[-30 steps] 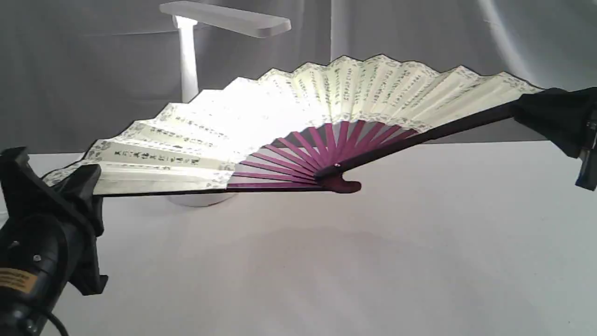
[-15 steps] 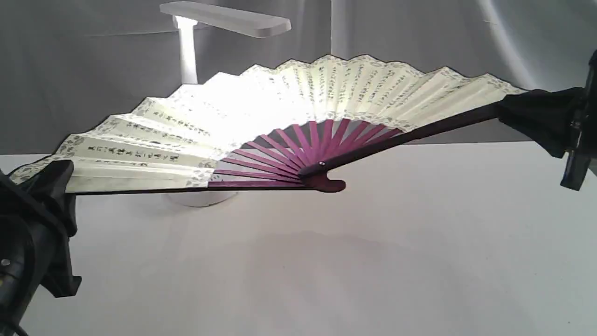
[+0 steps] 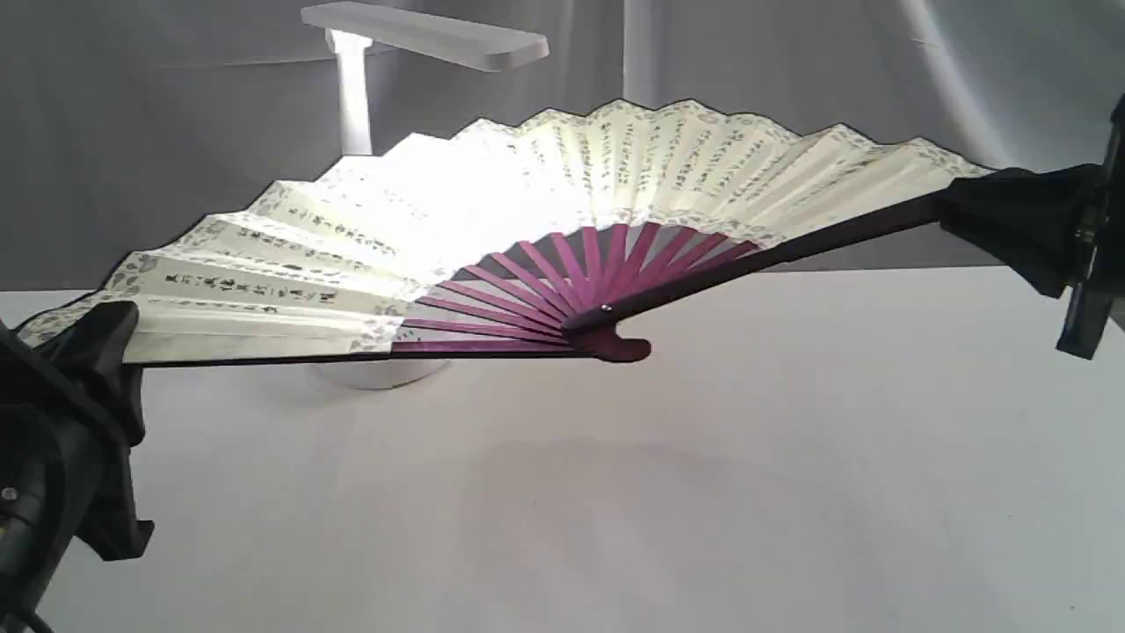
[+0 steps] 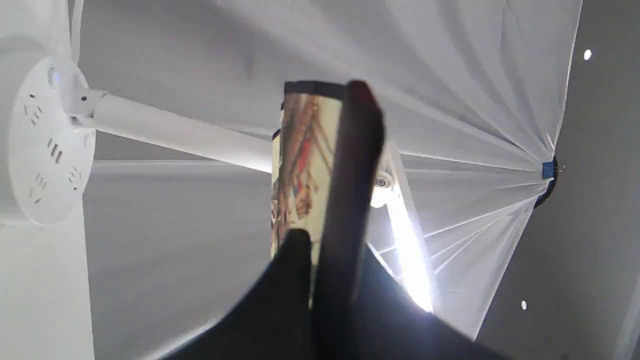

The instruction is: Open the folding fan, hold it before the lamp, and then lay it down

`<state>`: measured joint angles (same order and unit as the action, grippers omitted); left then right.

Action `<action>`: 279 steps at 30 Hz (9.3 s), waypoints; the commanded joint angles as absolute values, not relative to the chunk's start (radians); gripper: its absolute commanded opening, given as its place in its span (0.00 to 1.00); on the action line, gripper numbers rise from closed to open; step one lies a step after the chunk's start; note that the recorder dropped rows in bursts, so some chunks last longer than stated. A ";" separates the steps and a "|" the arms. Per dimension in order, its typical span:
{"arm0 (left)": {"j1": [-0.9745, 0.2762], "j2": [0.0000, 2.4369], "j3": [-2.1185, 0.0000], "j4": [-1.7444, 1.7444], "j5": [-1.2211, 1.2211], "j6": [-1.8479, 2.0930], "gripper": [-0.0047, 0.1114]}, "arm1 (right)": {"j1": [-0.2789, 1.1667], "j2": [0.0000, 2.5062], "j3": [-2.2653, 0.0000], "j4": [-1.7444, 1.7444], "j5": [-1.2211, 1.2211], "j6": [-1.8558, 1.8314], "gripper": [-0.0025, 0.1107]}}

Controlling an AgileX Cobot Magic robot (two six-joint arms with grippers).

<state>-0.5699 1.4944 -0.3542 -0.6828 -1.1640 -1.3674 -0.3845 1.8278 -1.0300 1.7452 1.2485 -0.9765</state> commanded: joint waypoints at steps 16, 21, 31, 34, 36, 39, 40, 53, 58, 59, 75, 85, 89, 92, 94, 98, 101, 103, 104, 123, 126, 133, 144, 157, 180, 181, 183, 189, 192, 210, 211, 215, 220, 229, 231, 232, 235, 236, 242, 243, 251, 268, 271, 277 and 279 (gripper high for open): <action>-0.563 1.411 -0.353 -0.808 -1.221 -1.349 0.04 | -0.393 1.819 -1.026 1.744 1.214 -1.015 0.02; -0.563 1.411 -0.353 -0.811 -1.221 -1.348 0.04 | -0.393 1.819 -1.026 1.744 1.214 -1.015 0.02; -0.563 1.411 -0.353 -0.862 -1.221 -1.300 0.04 | -0.393 1.819 -1.026 1.744 1.186 -1.015 0.02; -0.563 1.411 -0.353 -0.862 -1.221 -1.300 0.04 | -0.393 1.819 -1.026 1.744 1.184 -1.015 0.02; -0.563 1.411 -0.353 -0.862 -1.221 -1.302 0.04 | -0.393 1.819 -1.026 1.744 1.186 -1.015 0.02; -0.563 1.411 -0.353 -0.855 -1.221 -1.306 0.04 | -0.393 1.819 -1.026 1.744 1.186 -1.015 0.02; -0.563 1.411 -0.353 -0.852 -1.221 -1.305 0.04 | -0.393 1.819 -1.026 1.744 1.188 -1.015 0.02; -0.563 1.411 -0.353 -0.852 -1.221 -1.305 0.04 | -0.393 1.819 -1.026 1.744 1.192 -1.015 0.02; -0.563 1.411 -0.353 -0.840 -1.221 -1.306 0.04 | -0.393 1.819 -1.026 1.744 1.192 -1.015 0.02; -0.563 1.411 -0.353 -0.828 -1.221 -1.306 0.04 | -0.393 1.819 -1.026 1.744 1.192 -1.015 0.02; -0.563 1.411 -0.353 -0.798 -1.202 -1.304 0.04 | -0.398 1.819 -1.026 1.705 1.185 -1.013 0.02; -0.563 1.411 -0.353 -0.769 -1.000 -1.219 0.04 | -0.398 1.819 -1.026 1.567 1.087 -1.013 0.02; -0.563 1.411 -0.354 -0.765 -0.968 -1.156 0.04 | -0.398 1.819 -1.026 1.491 1.035 -1.013 0.02; -0.563 1.411 -0.354 -0.748 -0.959 -1.095 0.04 | -0.398 1.819 -1.026 1.480 1.001 -1.013 0.02; -0.563 1.413 -0.354 -0.734 -0.951 -1.079 0.04 | -0.398 1.819 -1.026 1.480 0.983 -1.013 0.02; -0.563 1.444 -0.368 -0.725 -0.892 -1.072 0.04 | -0.398 1.819 -1.026 1.471 0.951 -1.013 0.02; -0.563 1.493 -0.402 -0.702 -0.859 -1.075 0.04 | -0.398 1.821 -1.026 1.460 0.943 -1.013 0.02; -0.563 1.527 -0.430 -0.666 -0.856 -1.075 0.04 | -0.398 1.821 -1.026 1.448 0.930 -1.013 0.02; -0.563 1.544 -0.446 -0.649 -0.856 -1.077 0.04 | -0.398 1.821 -1.026 1.446 0.924 -1.013 0.02; -0.563 1.800 -0.668 -0.532 -0.856 -1.104 0.04 | -0.398 1.821 -1.026 1.318 0.680 -1.013 0.02; -0.563 1.832 -0.695 -0.513 -0.856 -1.156 0.04 | -0.398 1.821 -1.026 1.292 0.662 -1.013 0.02; -0.563 1.861 -0.736 -0.462 -0.854 -1.177 0.04 | -0.398 1.821 -1.026 1.285 0.660 -1.012 0.18; -0.563 1.914 -0.744 -0.427 -0.839 -1.237 0.04 | -0.398 1.821 -1.026 1.272 0.645 -1.010 0.30; -0.563 1.966 -0.815 -0.387 -0.828 -1.257 0.04 | -0.398 1.821 -1.026 1.265 0.628 -1.010 0.48; -0.563 2.131 -0.883 -0.134 -0.798 -1.278 0.04 | -0.398 1.820 -1.026 1.280 0.697 -1.016 0.52; -0.563 2.133 -0.888 -0.134 -0.796 -1.283 0.05 | -0.398 1.820 -1.026 1.280 0.711 -1.016 0.52; -0.563 2.133 -0.890 -0.140 -0.796 -1.278 0.08 | -0.398 1.820 -1.026 1.280 0.732 -1.016 0.52; -0.557 2.133 -0.890 -0.178 -0.796 -1.142 0.27 | -0.398 1.820 -1.026 1.278 0.780 -1.016 0.52; -0.557 2.133 -0.890 -0.168 -0.796 -1.142 0.42 | -0.398 1.820 -1.026 1.278 0.785 -1.016 0.52; -0.429 1.984 -0.890 -0.206 -0.573 -0.596 0.72 | -0.395 1.820 -1.026 1.267 0.864 -1.027 0.52; -0.402 1.967 -0.890 -0.193 -0.534 -0.587 0.71 | -0.395 1.820 -1.026 1.267 0.866 -1.027 0.52; -0.328 1.916 -0.890 -0.098 -0.401 -0.567 0.68 | -0.395 1.820 -1.026 1.258 0.868 -1.027 0.51; -0.253 1.849 -0.890 0.063 -0.217 -0.567 0.54 | -0.368 1.820 -1.026 1.203 0.864 -1.027 0.49; -0.197 1.721 -0.890 0.233 0.043 -0.567 0.17 | -0.245 1.810 -1.026 1.008 0.799 -0.978 0.41; -0.197 1.690 -0.890 0.278 0.077 -0.567 0.07 | -0.215 1.792 -1.026 0.944 0.770 -0.937 0.38; -0.197 1.673 -0.890 0.290 0.096 -0.567 0.04 | -0.199 1.781 -1.026 0.912 0.757 -0.914 0.37; -0.197 1.632 -0.890 0.317 0.161 -0.567 0.04 | -0.152 1.734 -1.026 0.805 0.707 -0.838 0.32; -0.197 1.618 -0.890 0.339 0.191 -0.567 0.04 | -0.141 1.721 -1.026 0.764 0.693 -0.799 0.31; -0.197 1.562 -0.890 0.353 0.401 -0.567 0.04 | -0.104 1.665 -1.026 0.514 0.664 -0.524 0.10; -0.197 1.557 -0.890 0.353 0.430 -0.567 0.04 | -0.104 1.658 -1.026 0.473 0.672 -0.479 0.06; -0.197 1.499 -0.890 0.262 0.613 -0.397 0.04 | -0.104 1.609 -1.026 0.203 0.730 -0.241 0.02; 0.002 1.419 -0.890 -0.101 0.798 0.024 0.04 | -0.089 1.382 -1.026 0.176 0.806 -0.227 0.02; 0.024 1.363 -0.890 -0.074 0.807 0.017 0.04 | -0.089 1.377 -1.026 0.176 0.818 -0.227 0.02; 0.024 1.267 -0.890 0.023 0.819 -0.057 0.04 | -0.089 1.374 -1.020 0.168 0.818 -0.227 0.02; 0.024 1.246 -0.890 0.039 0.823 -0.067 0.04 | -0.089 1.374 -1.020 0.166 0.827 -0.227 0.02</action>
